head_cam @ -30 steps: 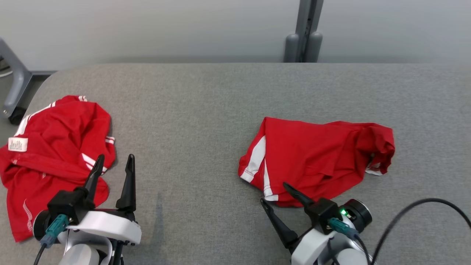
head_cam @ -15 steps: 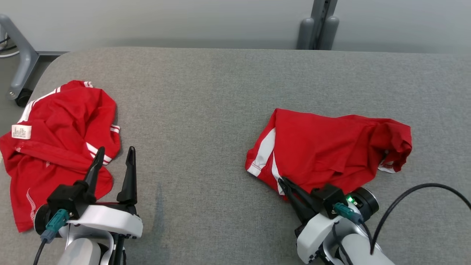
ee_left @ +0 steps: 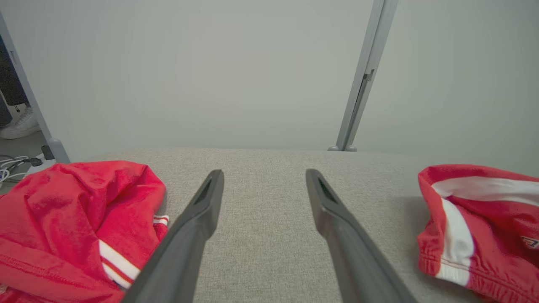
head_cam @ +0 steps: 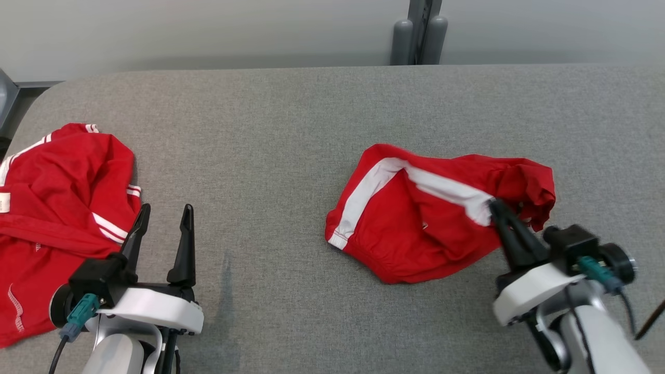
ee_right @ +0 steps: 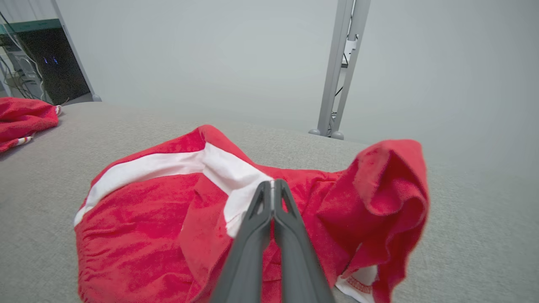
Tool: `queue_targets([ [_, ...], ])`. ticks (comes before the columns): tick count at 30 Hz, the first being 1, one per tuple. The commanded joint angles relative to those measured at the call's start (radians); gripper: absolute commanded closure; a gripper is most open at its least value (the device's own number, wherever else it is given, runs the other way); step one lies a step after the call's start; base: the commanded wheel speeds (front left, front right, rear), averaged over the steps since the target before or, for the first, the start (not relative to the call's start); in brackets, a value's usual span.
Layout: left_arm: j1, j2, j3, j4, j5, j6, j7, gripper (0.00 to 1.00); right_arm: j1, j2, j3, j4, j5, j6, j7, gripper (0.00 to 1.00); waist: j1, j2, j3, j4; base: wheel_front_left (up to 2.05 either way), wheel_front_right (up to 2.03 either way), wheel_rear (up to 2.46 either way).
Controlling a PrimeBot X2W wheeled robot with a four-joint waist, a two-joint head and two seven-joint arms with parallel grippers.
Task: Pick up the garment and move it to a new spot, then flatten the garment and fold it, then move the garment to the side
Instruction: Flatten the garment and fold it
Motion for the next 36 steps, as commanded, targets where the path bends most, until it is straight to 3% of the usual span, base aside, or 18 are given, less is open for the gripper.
queue_targets([
  [1,-0.023,0.003,0.004,-0.002,0.009,-0.006,-0.002,0.0,0.008,-0.012,-0.059,-0.012,-0.014,0.0,0.009,1.0,0.0,0.0,0.009,-0.003,0.0,0.0,0.0],
  [10,-0.059,-0.005,-0.004,-0.007,0.021,-0.019,-0.002,0.0,-0.067,-0.037,-0.212,0.025,-0.029,0.0,-0.003,1.0,0.0,0.0,0.063,0.003,0.0,0.0,0.0],
  [21,-0.108,-0.027,-0.017,0.004,0.042,-0.044,-0.002,0.0,-0.219,-0.073,-0.274,0.274,0.026,0.0,-0.052,1.0,0.0,0.0,0.125,0.023,0.0,0.0,0.0],
  [22,-0.108,-0.028,-0.016,0.006,0.044,-0.046,-0.002,0.0,-0.226,-0.075,-0.271,0.287,0.027,0.0,-0.06,0.69,0.0,0.0,0.126,0.023,0.0,0.0,0.0],
  [23,-0.108,-0.029,-0.014,0.007,0.046,-0.046,-0.002,0.0,-0.23,-0.073,-0.266,0.302,0.034,0.0,-0.066,0.0,0.0,0.0,0.125,0.022,0.0,0.0,0.0],
  [28,-0.097,-0.034,-0.006,0.016,0.052,-0.051,-0.002,0.0,-0.209,-0.057,-0.252,0.313,0.064,0.0,-0.09,0.0,0.0,0.0,0.105,0.011,0.0,0.0,0.0],
  [36,-0.056,-0.037,0.015,0.016,0.058,-0.05,-0.002,0.0,-0.107,-0.016,-0.243,0.172,0.075,0.0,-0.1,0.0,0.0,0.0,0.045,-0.016,0.0,0.0,0.0],
])
